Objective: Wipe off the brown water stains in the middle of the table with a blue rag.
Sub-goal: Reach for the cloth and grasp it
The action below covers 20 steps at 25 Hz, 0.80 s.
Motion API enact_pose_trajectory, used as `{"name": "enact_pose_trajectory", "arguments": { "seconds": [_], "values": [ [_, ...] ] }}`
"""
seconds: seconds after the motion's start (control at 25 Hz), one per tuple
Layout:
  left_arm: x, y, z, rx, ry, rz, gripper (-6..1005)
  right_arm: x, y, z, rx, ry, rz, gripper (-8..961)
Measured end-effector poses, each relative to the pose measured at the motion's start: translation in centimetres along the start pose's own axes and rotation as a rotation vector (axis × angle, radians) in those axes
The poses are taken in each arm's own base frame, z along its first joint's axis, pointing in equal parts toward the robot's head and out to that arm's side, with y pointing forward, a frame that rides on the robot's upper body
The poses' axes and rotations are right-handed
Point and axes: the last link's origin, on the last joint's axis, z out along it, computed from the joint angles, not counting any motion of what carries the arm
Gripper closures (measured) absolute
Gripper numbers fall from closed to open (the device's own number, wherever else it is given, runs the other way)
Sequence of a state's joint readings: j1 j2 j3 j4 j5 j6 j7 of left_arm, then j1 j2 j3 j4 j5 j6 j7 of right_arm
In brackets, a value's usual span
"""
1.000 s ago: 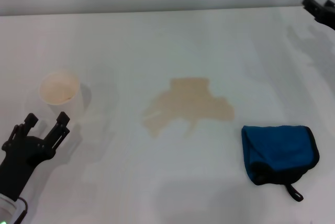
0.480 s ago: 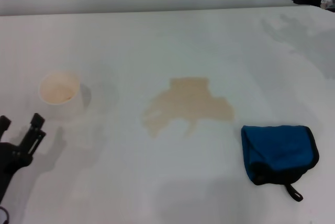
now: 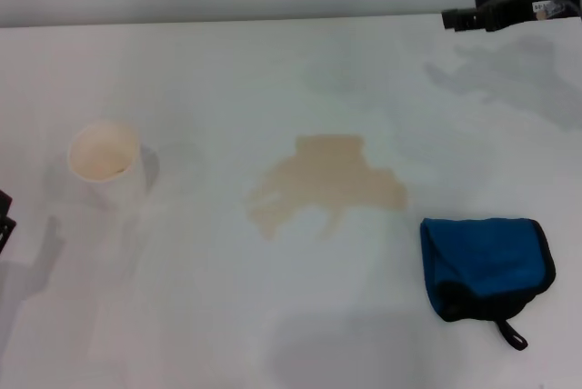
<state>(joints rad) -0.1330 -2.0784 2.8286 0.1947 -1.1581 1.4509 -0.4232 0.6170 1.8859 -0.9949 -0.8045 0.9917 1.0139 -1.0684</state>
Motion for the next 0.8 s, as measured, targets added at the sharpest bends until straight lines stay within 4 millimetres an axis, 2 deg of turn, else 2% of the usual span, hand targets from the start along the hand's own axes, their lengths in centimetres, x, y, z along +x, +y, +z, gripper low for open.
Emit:
{"name": "enact_pose_trajectory", "arguments": {
  "seconds": [0.28, 0.48, 0.52, 0.8],
  "values": [
    [0.8, -0.7, 0.5, 0.029, 0.043, 0.008, 122, -1.5, 2.8, -2.4, -0.076, 0.176, -0.133, 272],
    [1.1, -0.5, 1.3, 0.012, 0.054, 0.01, 122, -0.5, 5.4, -3.3, -0.064, 0.353, -0.242, 273],
    [1.1, -0.5, 1.3, 0.012, 0.054, 0.01, 122, -0.5, 5.4, -3.3, -0.064, 0.353, -0.242, 274],
    [1.2, -0.1, 1.8, -0.001, 0.062, 0.003, 122, 0.3, 8.8, -4.1, -0.082, 0.496, -0.358, 276]
  ]
}}
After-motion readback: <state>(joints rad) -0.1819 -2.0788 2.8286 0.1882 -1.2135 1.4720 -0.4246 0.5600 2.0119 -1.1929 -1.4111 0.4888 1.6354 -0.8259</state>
